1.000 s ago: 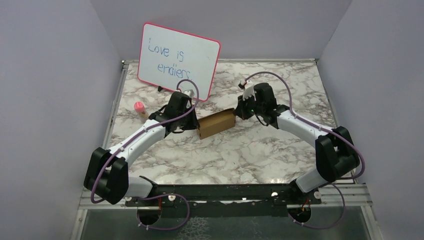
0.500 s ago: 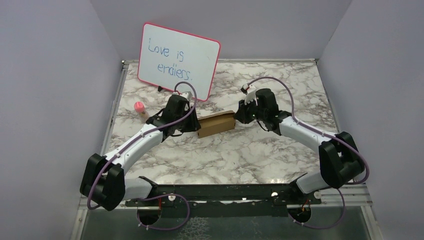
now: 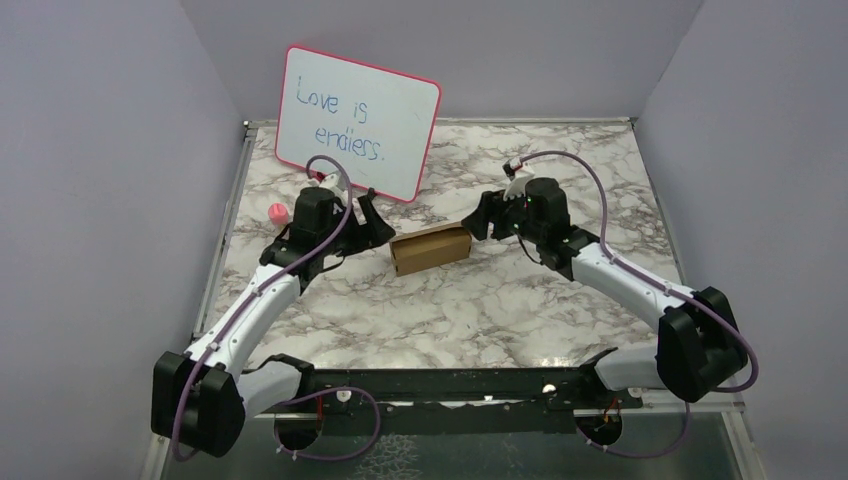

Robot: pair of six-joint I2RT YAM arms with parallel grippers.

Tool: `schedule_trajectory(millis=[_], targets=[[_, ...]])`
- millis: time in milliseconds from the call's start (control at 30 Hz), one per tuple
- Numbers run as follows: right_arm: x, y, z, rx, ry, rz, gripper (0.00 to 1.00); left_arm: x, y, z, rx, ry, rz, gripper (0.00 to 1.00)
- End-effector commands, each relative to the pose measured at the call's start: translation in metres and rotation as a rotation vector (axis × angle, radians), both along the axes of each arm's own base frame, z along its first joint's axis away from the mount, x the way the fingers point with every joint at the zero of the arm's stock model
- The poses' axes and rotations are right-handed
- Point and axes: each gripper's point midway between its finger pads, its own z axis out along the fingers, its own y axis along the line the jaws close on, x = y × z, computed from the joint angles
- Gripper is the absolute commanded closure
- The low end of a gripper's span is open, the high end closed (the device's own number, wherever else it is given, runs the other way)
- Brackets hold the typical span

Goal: Fold the paper box

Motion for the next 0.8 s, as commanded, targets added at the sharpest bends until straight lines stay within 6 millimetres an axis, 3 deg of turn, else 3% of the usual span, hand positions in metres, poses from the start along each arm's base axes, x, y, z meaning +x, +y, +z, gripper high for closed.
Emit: schedule_trajectory(millis=[0,400,767], targets=[[0.010,-0.005,0.003,0.091,0.039,-0.140,0.32,0.007,-0.004,0.011,-0.228,0.014,0.023,0.16],[0.020,0.009,-0.021,0.181,0.147,-0.180,0.33,0.023,-0.005,-0.004,-0.395,0.076,0.136,0.22],[0.015,0.014,-0.045,0.210,0.190,-0.153,0.39,0.019,-0.016,-0.040,-0.434,0.175,0.110,0.32]])
